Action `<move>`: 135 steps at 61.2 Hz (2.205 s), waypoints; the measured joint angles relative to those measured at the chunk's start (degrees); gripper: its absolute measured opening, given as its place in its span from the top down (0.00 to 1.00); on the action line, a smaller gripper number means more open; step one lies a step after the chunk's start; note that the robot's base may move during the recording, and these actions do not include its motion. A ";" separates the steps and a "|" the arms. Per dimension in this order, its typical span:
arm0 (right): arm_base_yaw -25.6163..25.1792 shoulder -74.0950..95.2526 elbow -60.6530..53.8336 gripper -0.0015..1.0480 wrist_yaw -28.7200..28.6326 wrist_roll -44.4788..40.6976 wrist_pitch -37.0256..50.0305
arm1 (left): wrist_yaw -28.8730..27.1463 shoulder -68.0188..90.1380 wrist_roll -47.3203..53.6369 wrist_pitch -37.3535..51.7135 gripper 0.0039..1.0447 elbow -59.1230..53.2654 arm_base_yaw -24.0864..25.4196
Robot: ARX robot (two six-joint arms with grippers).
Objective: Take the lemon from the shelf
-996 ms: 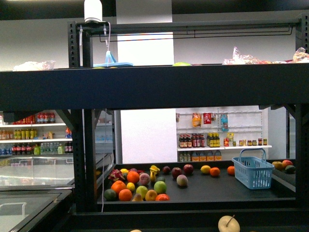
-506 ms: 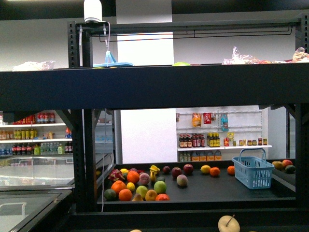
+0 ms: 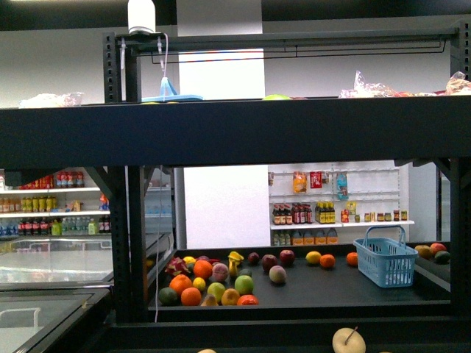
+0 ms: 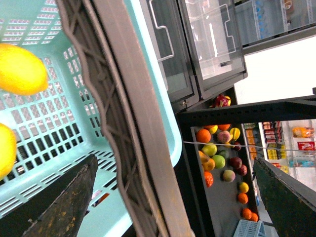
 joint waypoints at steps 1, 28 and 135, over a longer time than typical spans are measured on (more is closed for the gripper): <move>0.00 0.00 0.00 0.07 0.00 0.00 0.00 | -0.37 -0.55 0.37 -0.68 0.07 -0.28 0.00; 0.00 0.00 0.00 0.07 0.00 0.00 0.00 | -15.23 -32.20 26.10 -7.65 0.07 -18.21 -5.64; 0.00 0.00 0.00 0.07 -0.02 0.00 0.00 | -13.97 -94.47 54.55 11.32 0.70 -78.66 -32.81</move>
